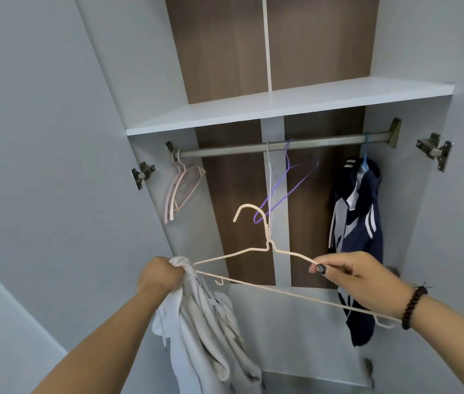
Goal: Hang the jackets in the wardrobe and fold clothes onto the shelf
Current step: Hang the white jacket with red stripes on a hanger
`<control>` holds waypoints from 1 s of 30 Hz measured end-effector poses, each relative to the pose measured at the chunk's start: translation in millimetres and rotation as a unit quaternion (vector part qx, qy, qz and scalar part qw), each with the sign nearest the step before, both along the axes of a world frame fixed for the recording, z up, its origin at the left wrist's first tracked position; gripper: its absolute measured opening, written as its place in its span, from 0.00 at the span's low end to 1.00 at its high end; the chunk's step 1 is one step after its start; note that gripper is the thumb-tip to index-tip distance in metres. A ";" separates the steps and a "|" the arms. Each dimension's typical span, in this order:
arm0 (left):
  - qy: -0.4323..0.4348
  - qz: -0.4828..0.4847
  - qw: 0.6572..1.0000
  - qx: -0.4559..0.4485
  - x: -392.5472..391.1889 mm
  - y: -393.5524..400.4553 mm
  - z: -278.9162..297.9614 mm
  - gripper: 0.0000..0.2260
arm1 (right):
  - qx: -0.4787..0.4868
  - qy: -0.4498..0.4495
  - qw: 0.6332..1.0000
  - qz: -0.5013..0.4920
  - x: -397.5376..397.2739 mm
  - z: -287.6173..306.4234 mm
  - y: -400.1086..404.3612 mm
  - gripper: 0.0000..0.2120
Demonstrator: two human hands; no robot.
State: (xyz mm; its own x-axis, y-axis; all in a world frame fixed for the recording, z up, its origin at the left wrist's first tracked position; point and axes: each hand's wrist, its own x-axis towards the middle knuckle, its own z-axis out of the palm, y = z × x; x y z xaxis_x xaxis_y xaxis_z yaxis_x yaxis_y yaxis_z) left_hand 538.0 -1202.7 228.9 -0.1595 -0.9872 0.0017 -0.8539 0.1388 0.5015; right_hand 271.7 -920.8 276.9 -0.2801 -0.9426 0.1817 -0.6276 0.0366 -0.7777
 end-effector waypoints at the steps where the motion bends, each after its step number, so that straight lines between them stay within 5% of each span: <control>1: 0.006 -0.002 1.000 -0.005 1.9 -3.9 2.6 0.08 | 0.006 0.006 1.000 0.001 3.8 1.3 -4.0 0.13; 15: 0.080 -0.017 0.996 -0.019 20.0 -46.1 24.1 0.06 | 0.008 -0.001 1.000 0.003 36.3 -1.4 -30.1 0.14; 30: -0.119 -0.113 0.981 -0.108 -0.6 -52.5 26.5 0.04 | -0.002 0.033 0.999 -0.044 27.6 14.7 -27.2 0.11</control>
